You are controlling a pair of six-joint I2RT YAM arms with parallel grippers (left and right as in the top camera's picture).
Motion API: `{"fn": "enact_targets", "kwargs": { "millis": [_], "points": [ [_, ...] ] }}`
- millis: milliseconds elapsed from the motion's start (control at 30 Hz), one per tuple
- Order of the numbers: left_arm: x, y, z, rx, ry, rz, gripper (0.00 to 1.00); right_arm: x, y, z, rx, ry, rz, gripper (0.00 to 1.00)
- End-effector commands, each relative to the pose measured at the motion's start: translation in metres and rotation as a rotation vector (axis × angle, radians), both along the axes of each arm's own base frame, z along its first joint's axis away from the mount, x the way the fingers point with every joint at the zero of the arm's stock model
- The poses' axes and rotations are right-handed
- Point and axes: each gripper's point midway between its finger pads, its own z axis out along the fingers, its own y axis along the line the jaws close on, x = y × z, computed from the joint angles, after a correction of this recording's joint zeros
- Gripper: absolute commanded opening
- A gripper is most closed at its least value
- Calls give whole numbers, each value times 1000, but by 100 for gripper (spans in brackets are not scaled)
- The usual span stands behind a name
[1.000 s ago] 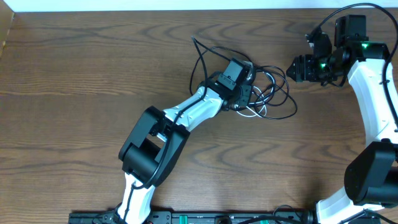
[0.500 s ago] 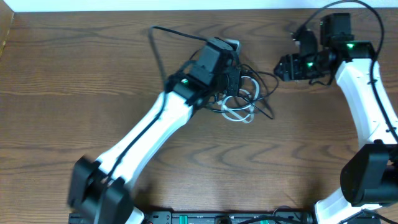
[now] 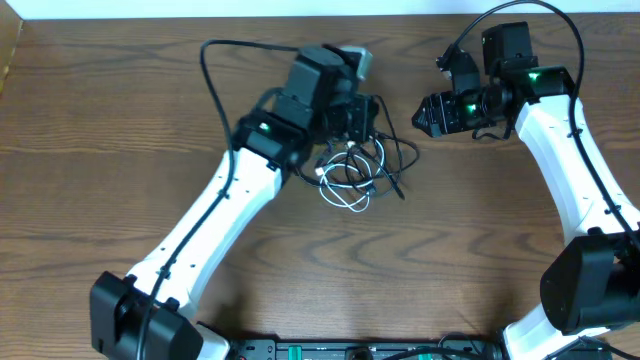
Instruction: Untangle cables
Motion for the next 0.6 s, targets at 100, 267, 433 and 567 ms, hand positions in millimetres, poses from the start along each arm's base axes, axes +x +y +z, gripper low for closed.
{"fn": "enact_targets", "kwargs": {
  "millis": [100, 267, 433, 567],
  "points": [
    [4, 16, 106, -177, -251, -4, 7, 2, 5, 10, 24, -38, 20, 68],
    [3, 42, 176, -281, -441, 69, 7, 4, 7, 12, 33, -48, 24, 69],
    [6, 70, 206, -364, -472, 188, 7, 3, 8, 12, 36, -47, 26, 70],
    [13, 81, 221, -462, -461, 246, 7, 3, 10, 13, 49, -46, 33, 70]
  ]
}}
